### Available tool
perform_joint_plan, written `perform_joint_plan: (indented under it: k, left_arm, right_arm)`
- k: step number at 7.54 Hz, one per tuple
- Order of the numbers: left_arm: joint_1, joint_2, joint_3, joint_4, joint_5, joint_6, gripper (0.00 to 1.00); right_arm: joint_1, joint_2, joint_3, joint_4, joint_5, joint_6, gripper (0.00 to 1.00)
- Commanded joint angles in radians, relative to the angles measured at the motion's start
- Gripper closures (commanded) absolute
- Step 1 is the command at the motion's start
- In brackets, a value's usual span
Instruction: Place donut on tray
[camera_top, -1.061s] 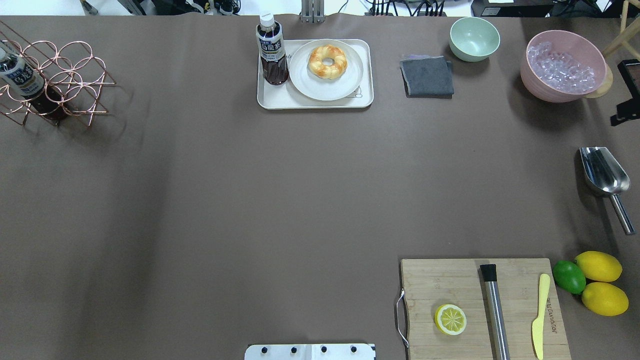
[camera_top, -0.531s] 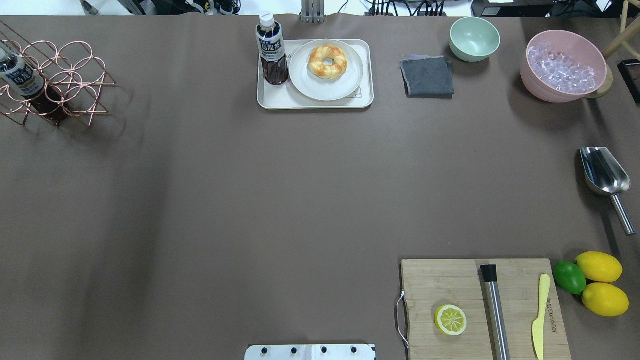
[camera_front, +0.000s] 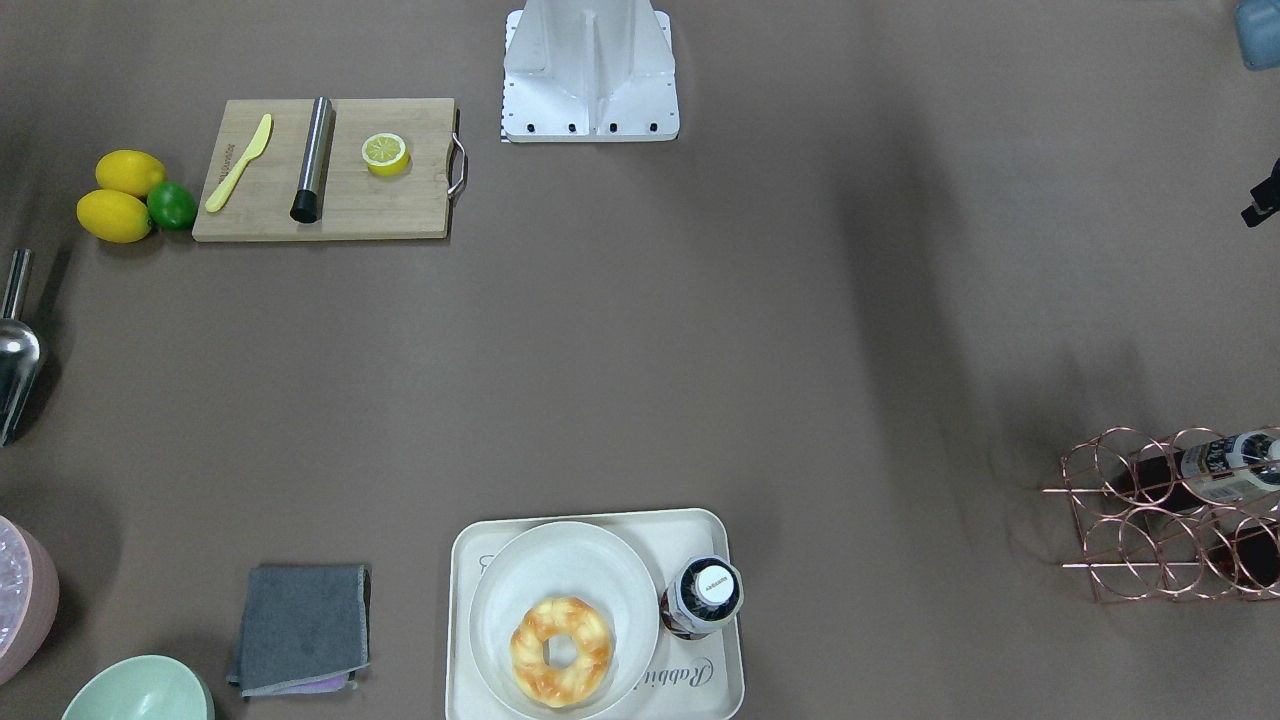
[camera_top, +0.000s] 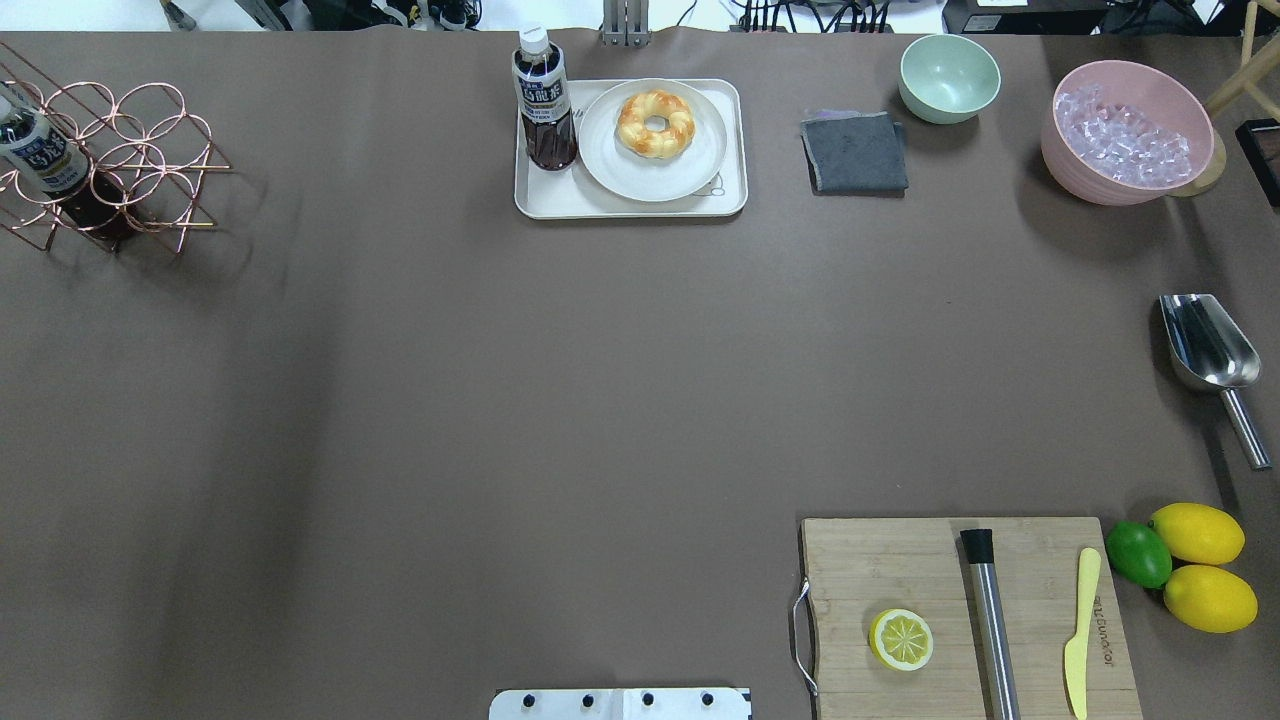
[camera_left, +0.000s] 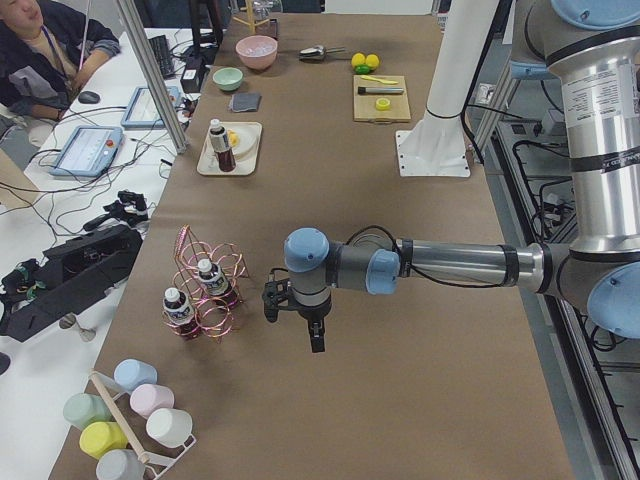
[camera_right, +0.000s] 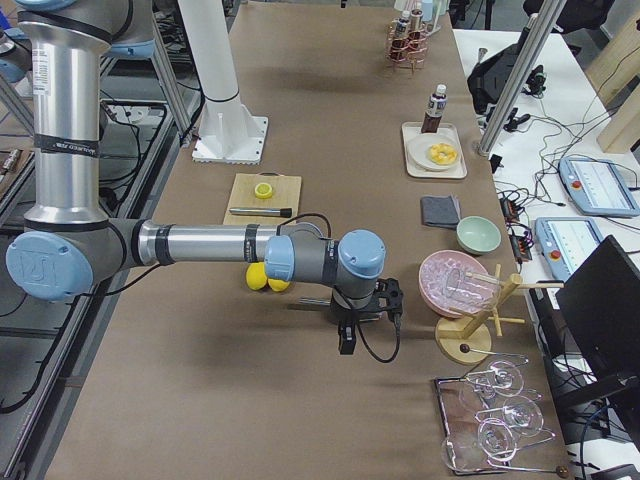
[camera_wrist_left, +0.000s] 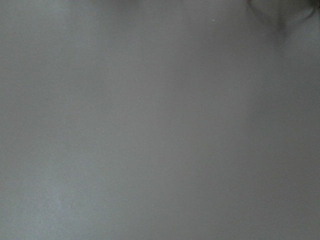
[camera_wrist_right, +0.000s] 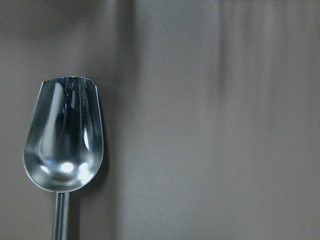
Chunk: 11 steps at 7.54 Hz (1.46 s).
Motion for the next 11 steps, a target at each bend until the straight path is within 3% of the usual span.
perform_joint_plan:
  k: [1,3,11]
  left_arm:
    - [0.002,0.000,0.002,0.000,0.000,0.000,0.02]
    - [0.002,0.009,0.002,-0.002,0.000,0.000,0.02]
    - [0.008,0.006,-0.003,0.000,0.000,-0.001,0.02]
  right_arm:
    - [0.001,-0.019,-0.012,0.002,-0.002,-0.009,0.00]
    - [0.003,-0.034,-0.021,0.073,-0.013,-0.006,0.00]
    - [0.012,-0.060,0.005,0.076,-0.007,-0.012,0.00]
